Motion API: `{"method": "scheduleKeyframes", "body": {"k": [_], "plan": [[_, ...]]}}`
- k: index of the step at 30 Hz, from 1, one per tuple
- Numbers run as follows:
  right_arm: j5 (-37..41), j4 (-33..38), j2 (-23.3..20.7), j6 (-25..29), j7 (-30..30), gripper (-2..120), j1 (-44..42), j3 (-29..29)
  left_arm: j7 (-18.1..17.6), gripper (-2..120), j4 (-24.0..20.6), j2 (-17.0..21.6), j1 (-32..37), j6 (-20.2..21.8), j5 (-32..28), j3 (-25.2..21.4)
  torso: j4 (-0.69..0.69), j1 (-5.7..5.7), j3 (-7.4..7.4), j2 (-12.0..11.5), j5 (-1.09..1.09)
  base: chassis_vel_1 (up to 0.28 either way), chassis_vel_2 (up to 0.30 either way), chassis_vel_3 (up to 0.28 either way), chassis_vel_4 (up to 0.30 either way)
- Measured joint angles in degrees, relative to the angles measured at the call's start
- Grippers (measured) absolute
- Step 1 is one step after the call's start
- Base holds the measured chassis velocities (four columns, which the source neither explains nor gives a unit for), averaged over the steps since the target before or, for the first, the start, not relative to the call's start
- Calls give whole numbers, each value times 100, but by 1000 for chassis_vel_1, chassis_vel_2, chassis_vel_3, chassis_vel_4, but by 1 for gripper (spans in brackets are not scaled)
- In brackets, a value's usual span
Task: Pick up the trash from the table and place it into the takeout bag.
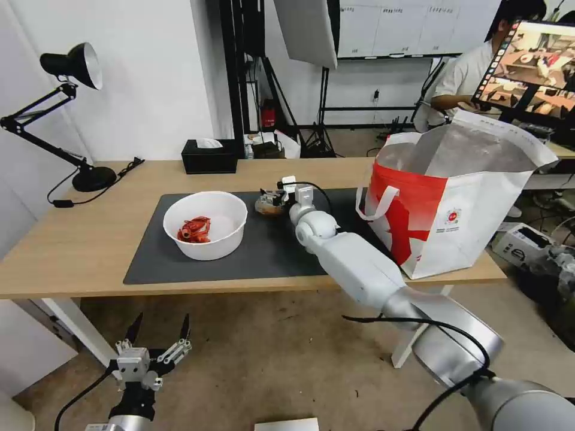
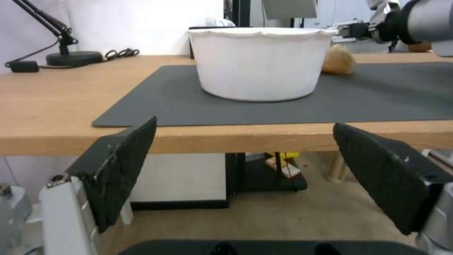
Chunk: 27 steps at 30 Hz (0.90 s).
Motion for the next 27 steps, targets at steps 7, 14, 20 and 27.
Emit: {"method": "scheduleKeyframes", "body": {"k": [7,14,20,27], "plan": [[-123,-204,167,-31,-90,100,90,0,1,100,6,47,9,-18,-69,-41,0,-1,-1,0,0,0,0,0,0],[-173,-247,197,-211,-202,100,122,-22,3,100,6,55,3,-21,-79,-39,0,-1,-1,0,1,0,0,0,0],[-230,-240,178,-491,-247,100,158,-23,5,100,6,44,5,-37,-78,-34,0,0,0,0,1,0,0,0,0],[-269,-187,127,-672,-254,100,156,-23,8,100,2,38,9,-45,-78,-34,-1,-1,0,0,1,0,0,0,0]]}}
